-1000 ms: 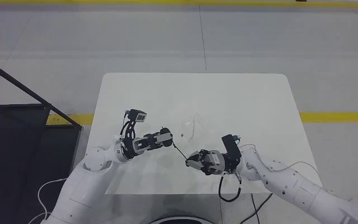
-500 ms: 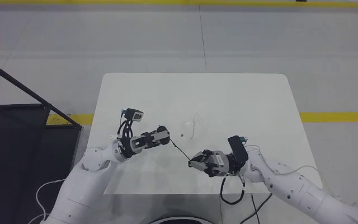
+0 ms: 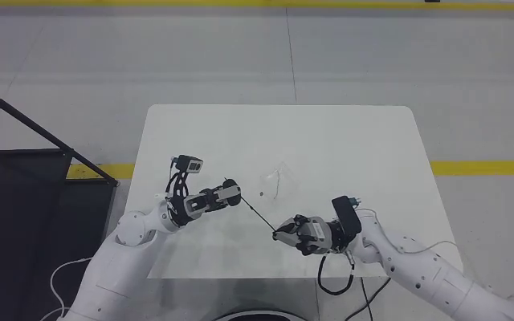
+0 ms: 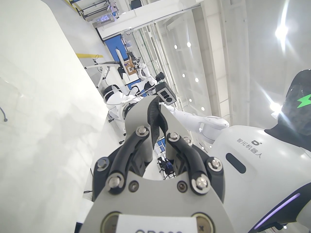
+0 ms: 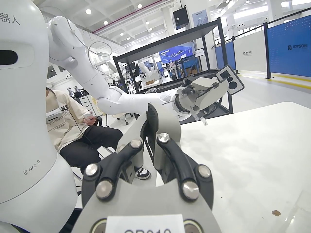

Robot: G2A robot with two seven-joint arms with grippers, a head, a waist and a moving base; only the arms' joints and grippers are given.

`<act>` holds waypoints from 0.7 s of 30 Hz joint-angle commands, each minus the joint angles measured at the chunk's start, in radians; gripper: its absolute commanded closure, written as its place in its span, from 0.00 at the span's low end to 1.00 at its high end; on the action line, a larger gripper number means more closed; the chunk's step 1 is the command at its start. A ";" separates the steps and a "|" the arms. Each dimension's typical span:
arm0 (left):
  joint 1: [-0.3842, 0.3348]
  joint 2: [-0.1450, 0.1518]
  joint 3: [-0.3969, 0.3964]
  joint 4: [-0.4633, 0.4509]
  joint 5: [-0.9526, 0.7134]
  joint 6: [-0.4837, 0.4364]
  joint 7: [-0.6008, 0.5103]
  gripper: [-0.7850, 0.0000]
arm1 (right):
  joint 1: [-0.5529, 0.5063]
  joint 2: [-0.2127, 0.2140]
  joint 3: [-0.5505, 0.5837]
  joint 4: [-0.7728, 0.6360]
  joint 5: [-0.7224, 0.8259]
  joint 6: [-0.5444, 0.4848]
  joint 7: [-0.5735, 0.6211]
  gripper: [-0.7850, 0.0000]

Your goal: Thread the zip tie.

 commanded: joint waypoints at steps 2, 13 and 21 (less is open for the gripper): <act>0.000 0.000 -0.001 -0.001 -0.001 0.000 0.000 1.00 | -0.005 0.002 0.006 -0.003 -0.003 0.000 0.000 1.00; -0.003 -0.002 0.002 -0.004 0.007 0.001 -0.007 1.00 | 0.027 0.001 -0.048 0.039 -0.028 0.000 0.000 1.00; -0.003 -0.004 0.006 -0.022 0.058 0.013 0.028 0.00 | 0.104 -0.008 -0.124 0.071 -0.052 0.000 0.000 1.00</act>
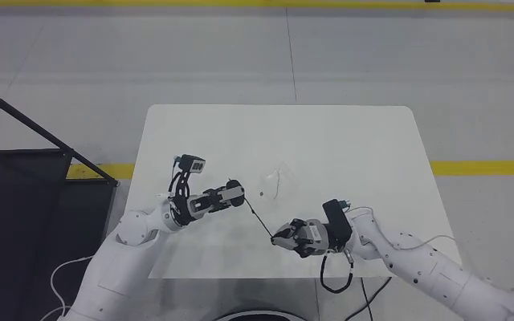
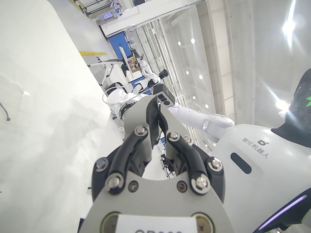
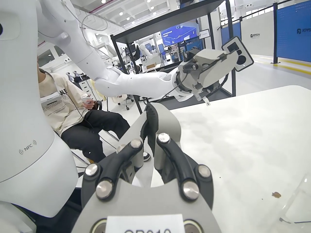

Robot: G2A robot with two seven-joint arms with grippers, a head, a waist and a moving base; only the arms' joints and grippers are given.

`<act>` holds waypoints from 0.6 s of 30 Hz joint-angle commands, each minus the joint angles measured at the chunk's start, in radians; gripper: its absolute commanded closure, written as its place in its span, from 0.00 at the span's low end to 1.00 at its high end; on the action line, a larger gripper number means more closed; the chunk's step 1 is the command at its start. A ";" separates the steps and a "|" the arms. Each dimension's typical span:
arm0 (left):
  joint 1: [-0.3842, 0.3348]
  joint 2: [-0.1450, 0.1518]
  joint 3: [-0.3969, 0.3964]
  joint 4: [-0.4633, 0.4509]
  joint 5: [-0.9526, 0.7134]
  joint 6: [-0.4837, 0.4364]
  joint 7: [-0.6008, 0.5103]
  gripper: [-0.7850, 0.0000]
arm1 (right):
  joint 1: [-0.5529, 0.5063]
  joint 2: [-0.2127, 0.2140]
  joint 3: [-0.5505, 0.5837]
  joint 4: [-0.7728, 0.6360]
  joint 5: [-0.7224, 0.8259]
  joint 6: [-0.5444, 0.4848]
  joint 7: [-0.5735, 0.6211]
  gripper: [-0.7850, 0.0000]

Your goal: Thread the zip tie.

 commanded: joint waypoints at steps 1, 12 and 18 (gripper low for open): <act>0.001 0.000 0.000 -0.003 0.001 0.003 0.006 0.00 | 0.014 0.001 -0.007 0.003 -0.001 0.000 0.000 1.00; 0.021 0.004 -0.037 -0.009 -0.022 -0.012 0.014 0.00 | 0.038 0.041 0.043 -0.018 0.051 0.049 0.141 1.00; 0.065 0.014 -0.106 -0.015 -0.052 -0.037 0.015 0.00 | -0.028 0.104 0.142 -0.227 0.163 0.402 0.487 1.00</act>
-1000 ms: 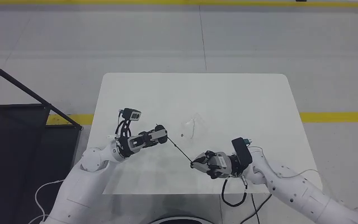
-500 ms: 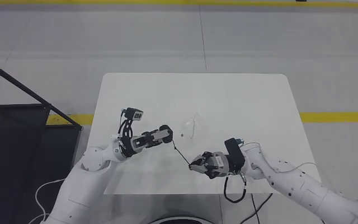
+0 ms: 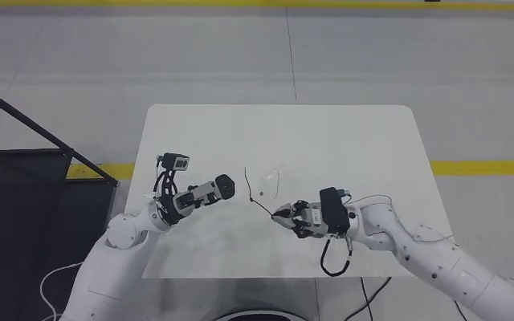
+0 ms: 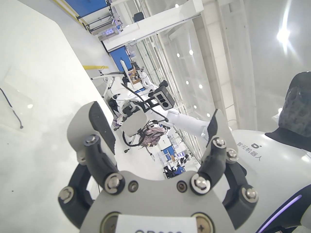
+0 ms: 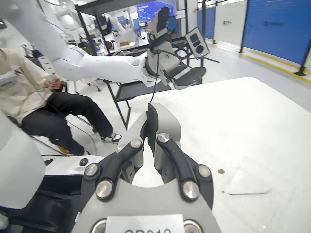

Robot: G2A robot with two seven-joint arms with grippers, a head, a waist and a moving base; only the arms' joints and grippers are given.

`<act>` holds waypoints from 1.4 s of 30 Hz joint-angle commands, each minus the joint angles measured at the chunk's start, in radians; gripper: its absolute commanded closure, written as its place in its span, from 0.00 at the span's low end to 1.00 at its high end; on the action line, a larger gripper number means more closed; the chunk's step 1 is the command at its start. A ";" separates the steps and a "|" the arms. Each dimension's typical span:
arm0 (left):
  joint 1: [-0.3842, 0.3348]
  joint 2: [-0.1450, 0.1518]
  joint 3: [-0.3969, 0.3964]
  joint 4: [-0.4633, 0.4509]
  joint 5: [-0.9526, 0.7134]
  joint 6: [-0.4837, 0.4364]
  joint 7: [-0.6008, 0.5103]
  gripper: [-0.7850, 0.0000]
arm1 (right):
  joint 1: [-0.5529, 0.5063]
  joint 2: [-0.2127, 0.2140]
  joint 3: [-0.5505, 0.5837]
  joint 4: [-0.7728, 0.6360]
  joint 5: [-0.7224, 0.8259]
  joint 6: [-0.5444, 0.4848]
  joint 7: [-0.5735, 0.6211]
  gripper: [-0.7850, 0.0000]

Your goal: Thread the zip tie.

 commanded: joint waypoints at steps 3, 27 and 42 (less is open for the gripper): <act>0.030 0.007 -0.042 -0.010 -0.009 -0.011 -0.006 0.00 | -0.068 0.049 0.080 -0.224 -0.005 0.434 0.319 1.00; 0.060 0.012 -0.073 -0.028 -0.023 -0.016 -0.021 0.00 | -0.221 0.081 0.151 -0.625 -0.428 1.012 1.156 1.00; 0.060 0.012 -0.073 -0.028 -0.023 -0.016 -0.021 0.00 | -0.117 -0.088 0.016 -0.561 -0.829 0.835 1.713 1.00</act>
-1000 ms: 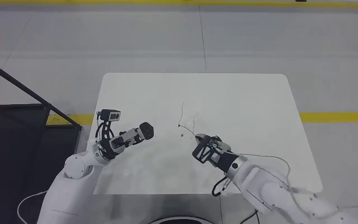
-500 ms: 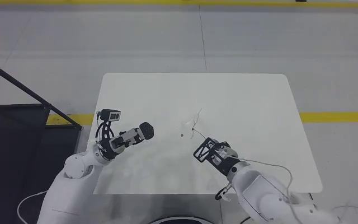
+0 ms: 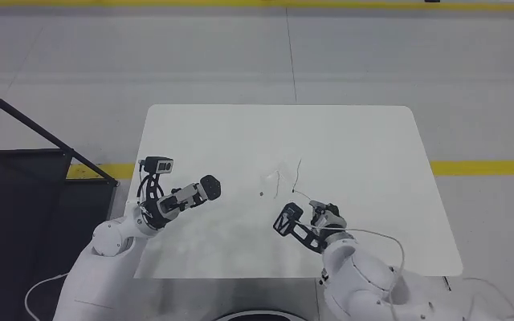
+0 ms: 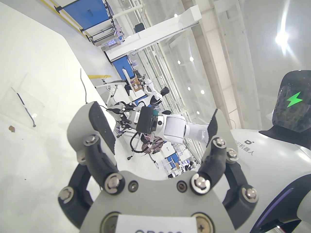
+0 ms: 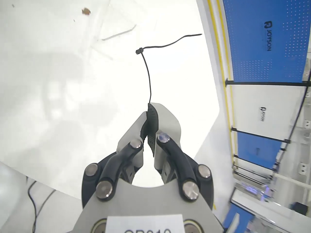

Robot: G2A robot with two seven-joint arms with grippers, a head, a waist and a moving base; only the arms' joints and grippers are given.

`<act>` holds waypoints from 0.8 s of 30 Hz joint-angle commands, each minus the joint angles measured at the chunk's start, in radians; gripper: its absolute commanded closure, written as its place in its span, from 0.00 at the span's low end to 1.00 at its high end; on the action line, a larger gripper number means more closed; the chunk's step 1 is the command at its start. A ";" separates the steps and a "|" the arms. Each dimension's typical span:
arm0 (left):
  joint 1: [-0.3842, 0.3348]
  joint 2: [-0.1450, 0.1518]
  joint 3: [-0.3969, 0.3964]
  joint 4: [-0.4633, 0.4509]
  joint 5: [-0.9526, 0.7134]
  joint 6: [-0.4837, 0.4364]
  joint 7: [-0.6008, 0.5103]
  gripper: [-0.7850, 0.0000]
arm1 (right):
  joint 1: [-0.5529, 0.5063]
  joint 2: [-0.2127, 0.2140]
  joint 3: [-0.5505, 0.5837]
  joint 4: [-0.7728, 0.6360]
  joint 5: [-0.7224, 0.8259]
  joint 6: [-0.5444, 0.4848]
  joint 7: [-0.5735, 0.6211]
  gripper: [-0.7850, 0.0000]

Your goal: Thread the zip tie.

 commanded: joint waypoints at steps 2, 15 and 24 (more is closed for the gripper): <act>0.000 0.000 0.000 0.000 0.000 0.000 0.000 0.00 | 0.044 -0.071 -0.036 0.063 0.008 -0.029 0.036 1.00; 0.000 0.000 0.000 0.000 0.000 0.000 0.000 0.00 | 0.177 -0.360 -0.118 0.400 0.034 -0.062 0.217 1.00; 0.000 0.000 0.000 0.000 0.000 0.000 0.000 0.00 | 0.176 -0.472 -0.112 0.532 0.015 -0.099 0.244 0.89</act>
